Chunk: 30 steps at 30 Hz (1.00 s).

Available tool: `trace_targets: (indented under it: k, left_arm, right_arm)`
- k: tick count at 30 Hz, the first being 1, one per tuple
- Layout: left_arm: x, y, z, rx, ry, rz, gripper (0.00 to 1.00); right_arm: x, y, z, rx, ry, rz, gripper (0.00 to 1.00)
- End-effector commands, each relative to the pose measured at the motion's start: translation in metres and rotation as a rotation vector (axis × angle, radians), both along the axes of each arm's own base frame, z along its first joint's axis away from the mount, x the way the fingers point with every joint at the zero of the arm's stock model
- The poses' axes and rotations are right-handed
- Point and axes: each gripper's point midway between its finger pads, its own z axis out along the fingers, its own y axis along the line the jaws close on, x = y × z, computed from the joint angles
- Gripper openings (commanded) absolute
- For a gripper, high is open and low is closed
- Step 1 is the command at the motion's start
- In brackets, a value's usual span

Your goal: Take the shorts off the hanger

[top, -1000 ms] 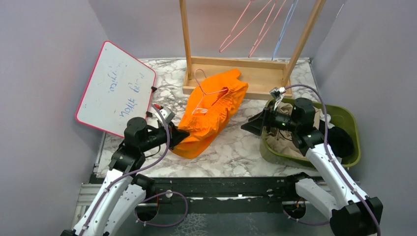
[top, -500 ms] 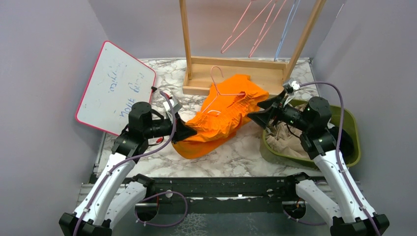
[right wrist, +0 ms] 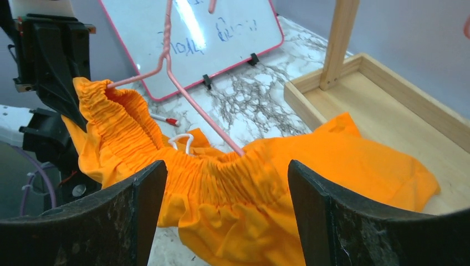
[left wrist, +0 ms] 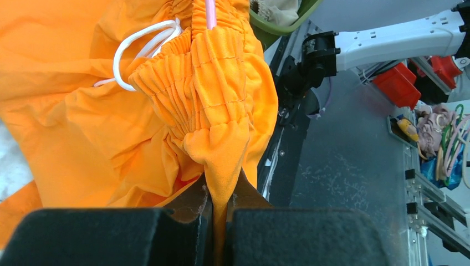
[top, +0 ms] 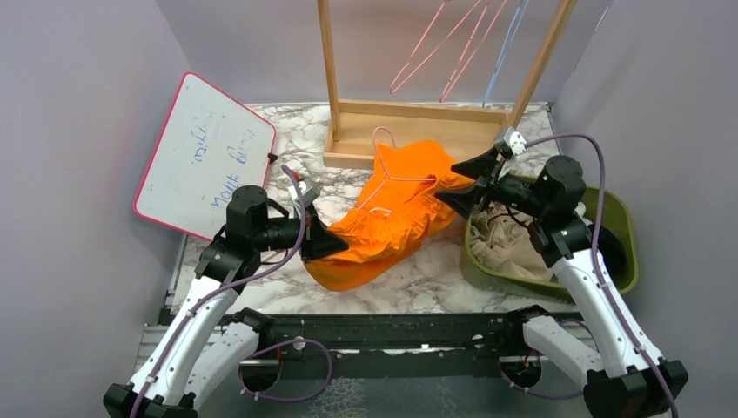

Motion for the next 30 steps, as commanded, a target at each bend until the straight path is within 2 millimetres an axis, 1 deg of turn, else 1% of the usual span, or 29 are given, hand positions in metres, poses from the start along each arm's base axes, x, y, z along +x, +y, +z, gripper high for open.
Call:
trace_targets:
  k: [1, 3, 5, 8, 10, 12, 14, 15, 17, 19, 20, 21, 22, 23, 24, 25, 26, 28, 30]
  left_arm:
    - [-0.012, -0.003, 0.009, -0.041, -0.010, -0.054, 0.00]
    - [-0.012, -0.003, 0.007, -0.040, 0.000, -0.057, 0.00]
    - [-0.013, -0.003, 0.006, -0.039, 0.005, -0.055, 0.00]
    - [-0.013, -0.002, 0.007, -0.041, -0.006, -0.047, 0.00]
    - [-0.014, -0.001, 0.010, -0.044, -0.018, -0.045, 0.00]
    - [-0.014, -0.001, 0.011, -0.045, -0.023, -0.042, 0.00]
    - [-0.012, -0.001, 0.010, -0.043, -0.020, -0.036, 0.00]
    - [-0.011, -0.001, 0.009, -0.041, -0.017, -0.032, 0.00]
    - [-0.008, 0.000, 0.008, -0.035, -0.018, -0.007, 0.00]
    - [-0.001, 0.003, 0.006, -0.025, -0.020, 0.044, 0.00]
    - [0.000, 0.003, 0.006, -0.024, -0.023, 0.055, 0.00]
    - [0.001, 0.004, 0.006, -0.024, -0.027, 0.062, 0.00]
    - [0.002, 0.004, 0.007, -0.025, -0.028, 0.068, 0.08]
    - [0.002, 0.004, 0.006, -0.023, -0.026, 0.075, 0.22]
    - [0.003, 0.005, 0.005, -0.021, -0.024, 0.080, 0.30]
    - [0.004, 0.005, 0.005, -0.020, -0.020, 0.082, 0.33]
    - [0.005, 0.004, 0.004, -0.018, -0.017, 0.083, 0.38]
    - [0.007, 0.004, 0.004, -0.013, -0.012, 0.087, 0.56]
    - [0.015, 0.007, 0.003, 0.010, -0.011, 0.134, 0.71]
  right_arm:
    - [-0.006, 0.017, 0.005, -0.033, -0.040, 0.173, 0.82]
    - [0.000, 0.021, 0.002, -0.037, -0.020, 0.185, 0.80]
    - [0.001, 0.026, -0.006, -0.058, -0.014, 0.218, 0.80]
    - [-0.006, 0.034, -0.027, -0.119, 0.015, 0.307, 0.80]
    - [-0.006, 0.042, -0.043, -0.164, 0.062, 0.328, 0.79]
    - [-0.008, 0.050, -0.056, -0.199, 0.100, 0.352, 0.73]
    - [-0.011, 0.058, -0.060, -0.212, 0.094, 0.379, 0.63]
    - [-0.011, 0.061, -0.059, -0.202, 0.087, 0.370, 0.57]
    - [-0.007, 0.062, -0.057, -0.176, 0.068, 0.339, 0.40]
    - [-0.004, 0.060, -0.057, -0.171, 0.030, 0.310, 0.18]
    - [-0.003, 0.059, -0.058, -0.173, 0.012, 0.302, 0.09]
    - [-0.002, 0.058, -0.057, -0.177, -0.007, 0.294, 0.04]
    - [-0.002, 0.058, -0.056, -0.181, -0.024, 0.293, 0.03]
    - [-0.003, 0.058, -0.056, -0.183, -0.034, 0.299, 0.02]
    - [-0.005, 0.059, -0.056, -0.184, -0.042, 0.315, 0.01]
    - [-0.008, 0.060, -0.057, -0.184, -0.050, 0.333, 0.01]
    - [-0.010, 0.060, -0.059, -0.183, -0.050, 0.350, 0.01]
    - [-0.014, 0.062, -0.066, -0.182, -0.045, 0.380, 0.01]
    - [-0.015, 0.061, -0.073, -0.187, -0.042, 0.383, 0.01]
